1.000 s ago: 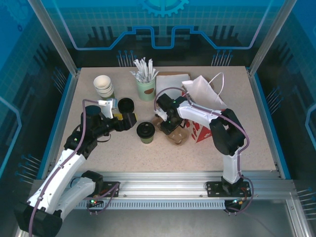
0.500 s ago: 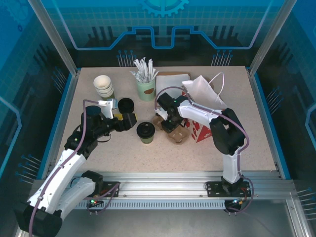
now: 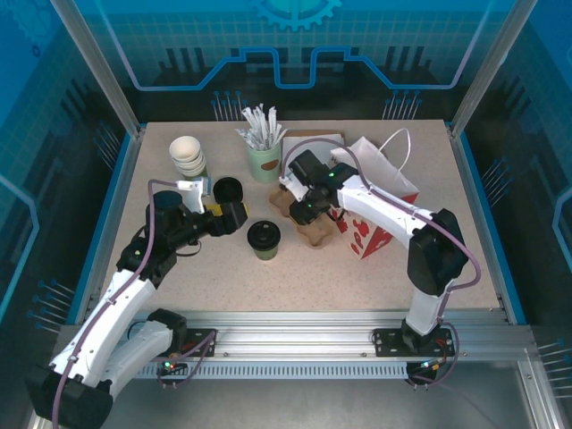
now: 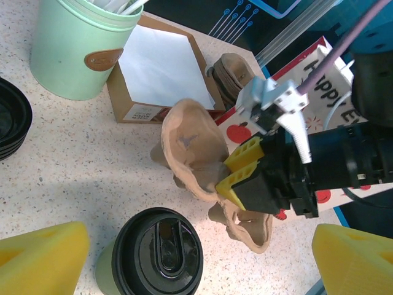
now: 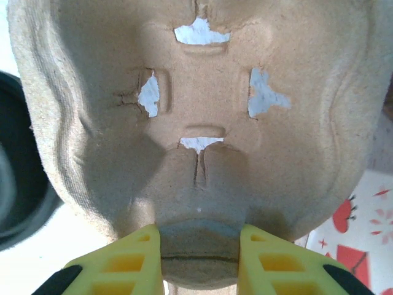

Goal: Pack the takeout coffee

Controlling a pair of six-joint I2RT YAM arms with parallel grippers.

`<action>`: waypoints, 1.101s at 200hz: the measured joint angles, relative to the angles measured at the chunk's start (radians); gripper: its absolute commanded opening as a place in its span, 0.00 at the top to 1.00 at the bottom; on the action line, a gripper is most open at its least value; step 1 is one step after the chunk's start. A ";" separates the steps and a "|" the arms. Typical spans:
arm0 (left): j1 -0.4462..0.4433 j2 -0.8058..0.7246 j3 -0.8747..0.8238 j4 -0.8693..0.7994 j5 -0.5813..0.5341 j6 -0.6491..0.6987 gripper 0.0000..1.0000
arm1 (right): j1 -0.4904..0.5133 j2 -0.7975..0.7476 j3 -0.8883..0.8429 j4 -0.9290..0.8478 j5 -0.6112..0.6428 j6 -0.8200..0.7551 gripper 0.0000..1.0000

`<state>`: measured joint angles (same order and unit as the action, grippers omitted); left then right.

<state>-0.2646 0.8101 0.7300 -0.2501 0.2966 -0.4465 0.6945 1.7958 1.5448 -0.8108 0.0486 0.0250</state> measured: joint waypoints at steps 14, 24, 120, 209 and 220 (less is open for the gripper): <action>0.000 -0.003 0.000 0.000 -0.008 -0.002 0.05 | 0.011 -0.003 0.027 0.013 -0.010 0.010 0.76; 0.000 -0.010 0.000 0.000 -0.019 -0.008 0.05 | 0.019 -0.003 0.046 0.020 -0.017 0.016 0.76; 0.000 -0.153 0.001 -0.024 -0.137 -0.051 0.07 | 0.064 -0.140 0.231 0.023 -0.135 0.028 0.76; -0.186 0.092 0.217 0.002 -0.136 0.046 0.16 | -0.142 -0.428 0.297 -0.043 -0.121 0.016 0.77; -0.221 0.195 0.288 0.005 -0.134 0.084 0.16 | -0.195 -0.455 0.294 -0.056 -0.109 0.016 0.77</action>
<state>-0.4858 1.0050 1.0176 -0.2455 0.1631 -0.3622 0.4992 1.3407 1.8389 -0.8673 -0.0601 0.0410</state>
